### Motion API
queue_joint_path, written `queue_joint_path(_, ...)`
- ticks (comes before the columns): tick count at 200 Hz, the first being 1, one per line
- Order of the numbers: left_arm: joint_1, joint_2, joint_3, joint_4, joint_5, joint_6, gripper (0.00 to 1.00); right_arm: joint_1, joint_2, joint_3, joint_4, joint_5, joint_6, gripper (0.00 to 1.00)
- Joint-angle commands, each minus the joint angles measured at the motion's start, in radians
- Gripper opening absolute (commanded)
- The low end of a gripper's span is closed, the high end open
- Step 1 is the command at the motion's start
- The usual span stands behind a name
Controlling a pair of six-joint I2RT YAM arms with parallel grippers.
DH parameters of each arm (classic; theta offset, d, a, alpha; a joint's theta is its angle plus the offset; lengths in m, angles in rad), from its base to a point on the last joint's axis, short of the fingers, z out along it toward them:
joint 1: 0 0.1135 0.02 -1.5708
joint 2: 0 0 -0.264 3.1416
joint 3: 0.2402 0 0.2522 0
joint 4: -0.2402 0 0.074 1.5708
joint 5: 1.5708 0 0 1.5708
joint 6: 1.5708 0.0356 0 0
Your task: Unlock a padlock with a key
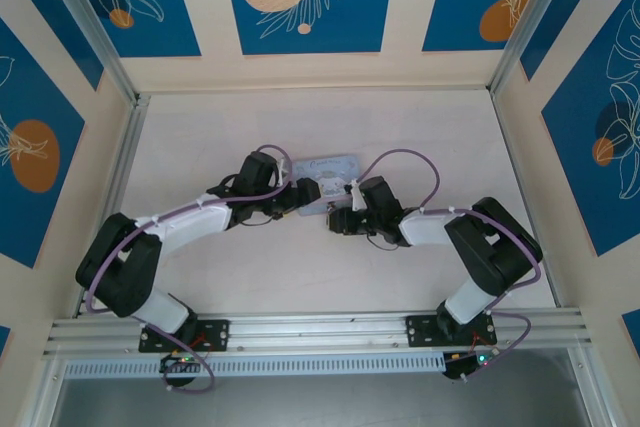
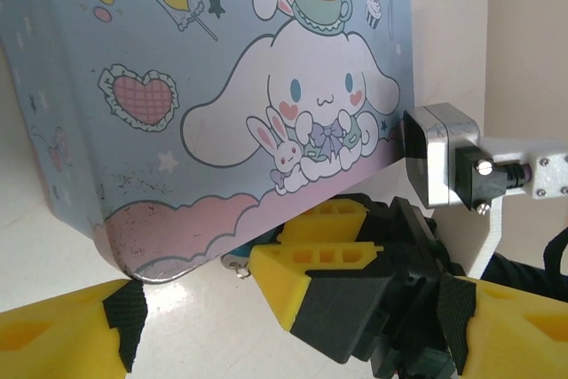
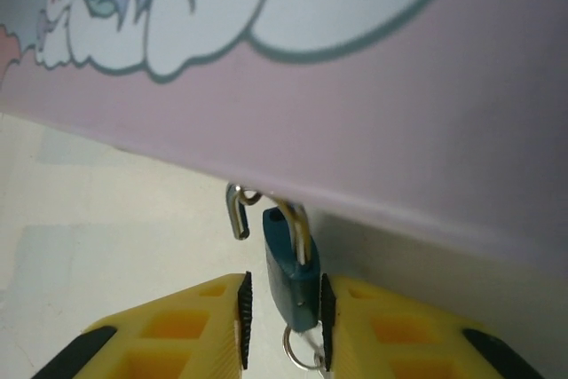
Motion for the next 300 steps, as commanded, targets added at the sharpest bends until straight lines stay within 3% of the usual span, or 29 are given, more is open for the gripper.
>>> queue_joint_path(1, 0.017, 0.015, 0.028, 0.018, 0.017, -0.004, 0.86, 0.014, 0.021, 0.003, -0.007, 0.003, 0.007, 0.29)
queue_joint_path(30, 0.026, 0.016, 0.029, 0.014, 0.016, -0.001, 0.86, 0.018, 0.022, -0.010, -0.004, 0.023, 0.019, 0.21)
queue_joint_path(49, 0.033, 0.020, 0.040, -0.002, 0.010, 0.015, 0.86, 0.017, 0.021, -0.014, -0.012, 0.033, 0.026, 0.10)
queue_joint_path(97, 0.045, 0.040, 0.089, -0.105, -0.041, 0.101, 0.86, 0.008, -0.010, -0.037, -0.017, 0.040, 0.061, 0.04)
queue_joint_path(123, 0.047, 0.039, 0.105, -0.140, -0.059, 0.133, 0.87, 0.005, -0.056, -0.075, -0.009, 0.040, 0.089, 0.13)
queue_joint_path(147, 0.053, 0.041, 0.120, -0.160, -0.074, 0.157, 0.87, 0.005, -0.108, -0.114, 0.011, 0.048, 0.125, 0.35)
queue_joint_path(169, 0.060, 0.058, 0.145, -0.182, -0.088, 0.188, 0.87, 0.007, -0.130, -0.145, 0.051, 0.060, 0.178, 0.43)
queue_joint_path(210, 0.066, 0.090, 0.205, -0.229, -0.144, 0.248, 0.87, 0.059, -0.107, -0.158, 0.136, 0.152, 0.279, 0.45)
queue_joint_path(300, 0.084, 0.142, 0.230, -0.203, -0.128, 0.235, 0.88, 0.164, 0.075, -0.070, 0.204, 0.351, 0.372, 0.47)
